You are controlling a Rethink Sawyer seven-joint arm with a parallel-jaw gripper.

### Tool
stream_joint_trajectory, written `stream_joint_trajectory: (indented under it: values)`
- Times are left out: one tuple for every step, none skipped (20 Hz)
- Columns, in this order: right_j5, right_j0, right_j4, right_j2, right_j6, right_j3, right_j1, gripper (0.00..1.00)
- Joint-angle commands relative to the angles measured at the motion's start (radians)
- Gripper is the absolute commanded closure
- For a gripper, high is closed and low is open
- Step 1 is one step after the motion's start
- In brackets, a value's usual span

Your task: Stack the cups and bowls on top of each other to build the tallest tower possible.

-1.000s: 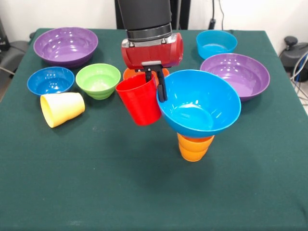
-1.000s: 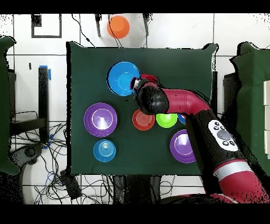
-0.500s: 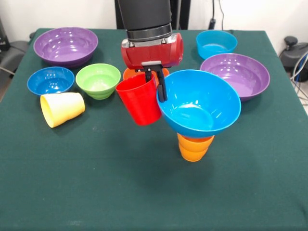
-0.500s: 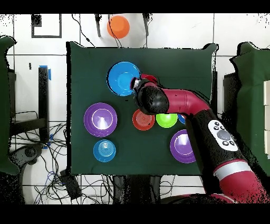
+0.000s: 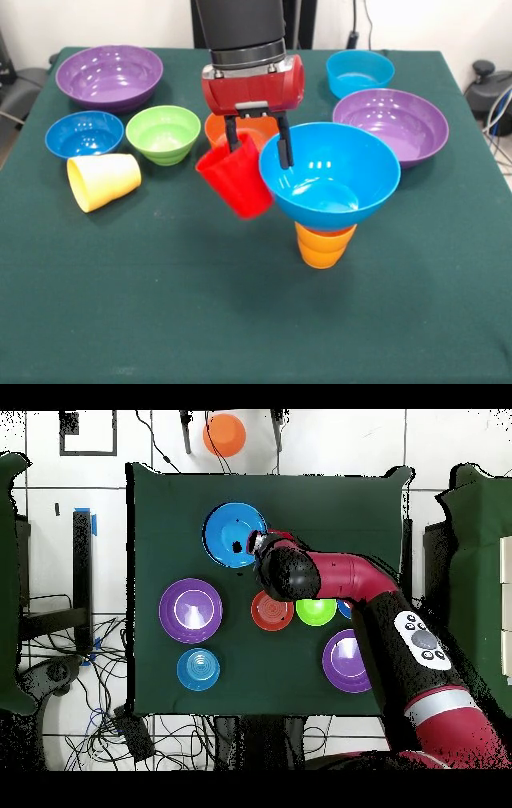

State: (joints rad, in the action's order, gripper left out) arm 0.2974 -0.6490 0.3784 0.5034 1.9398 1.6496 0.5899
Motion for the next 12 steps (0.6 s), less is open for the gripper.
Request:
stream_joint_trajectory:
  values:
    - [0.0,0.014,0.064,0.004,-0.031,-0.046,-0.048,0.0]
    - [0.0,0.014,0.063,0.003,-0.031,-0.045,-0.047,0.0]
    - [0.001,0.015,0.063,0.003,-0.031,-0.045,-0.046,0.0]
    - [0.001,0.015,0.063,0.003,-0.03,-0.044,-0.046,0.0]
    - [-0.001,0.015,0.063,0.003,-0.029,-0.045,-0.046,0.0]
    - [0.0,0.015,0.062,0.004,-0.029,-0.046,-0.046,0.0]
    - [0.0,0.015,0.062,0.004,-0.03,-0.046,-0.046,0.0]
    - [-0.001,0.014,0.061,0.005,-0.029,-0.046,-0.046,0.0]
    - [0.001,0.014,0.06,0.006,-0.03,-0.046,-0.047,0.0]
    - [0.002,0.015,0.061,0.006,-0.031,-0.045,-0.046,0.0]
    - [0.001,0.015,0.061,0.006,-0.03,-0.045,-0.046,0.0]
    - [0.001,0.015,0.061,0.006,-0.03,-0.044,-0.046,0.0]
